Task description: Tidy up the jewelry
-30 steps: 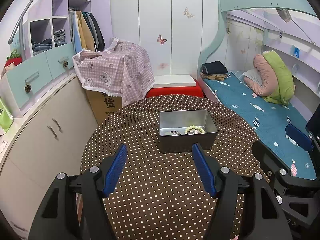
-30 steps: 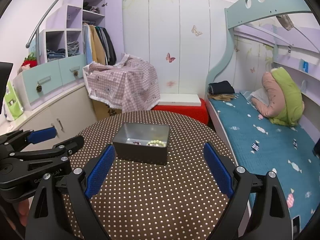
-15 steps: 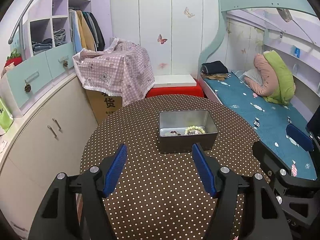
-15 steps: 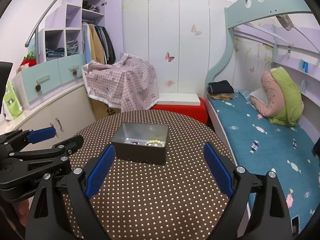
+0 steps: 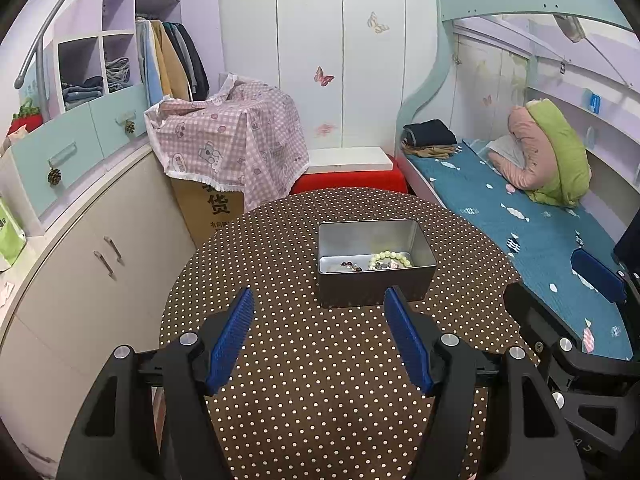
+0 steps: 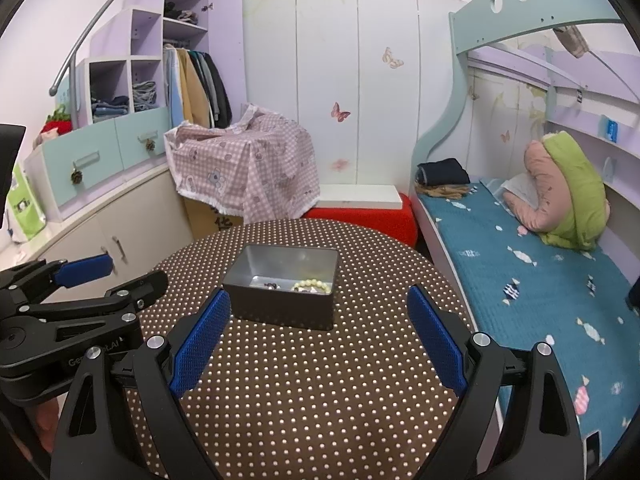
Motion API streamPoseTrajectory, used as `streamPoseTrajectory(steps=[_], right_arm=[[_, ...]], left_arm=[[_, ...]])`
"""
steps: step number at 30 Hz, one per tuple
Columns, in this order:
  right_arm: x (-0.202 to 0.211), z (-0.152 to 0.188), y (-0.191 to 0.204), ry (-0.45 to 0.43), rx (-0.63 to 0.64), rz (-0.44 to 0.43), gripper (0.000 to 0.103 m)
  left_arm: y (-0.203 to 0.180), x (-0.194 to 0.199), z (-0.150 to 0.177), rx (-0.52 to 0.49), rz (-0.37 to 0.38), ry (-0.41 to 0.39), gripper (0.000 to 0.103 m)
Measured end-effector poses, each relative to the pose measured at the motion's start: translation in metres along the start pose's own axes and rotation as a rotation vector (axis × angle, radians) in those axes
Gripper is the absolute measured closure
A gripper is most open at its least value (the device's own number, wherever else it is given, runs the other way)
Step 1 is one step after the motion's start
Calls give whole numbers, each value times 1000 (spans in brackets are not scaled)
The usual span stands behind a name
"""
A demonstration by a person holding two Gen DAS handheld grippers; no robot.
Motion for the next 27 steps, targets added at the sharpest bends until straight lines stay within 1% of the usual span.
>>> streamPoseTrajectory(steps=[27], right_arm=[[-7, 0, 9, 13, -3, -1, 16]], left_arm=[[-1, -6, 3, 5, -3, 13, 38]])
Point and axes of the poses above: each gripper's, at about its wrist camera, not at the fingertips, and x roughly against the way its jaws point, y to its left, z to its underside, the point moved 2 cm from there along -x, roughly the way its jaws point, and after that the axes turned 8 degrees about z, right-handed, at the moved point
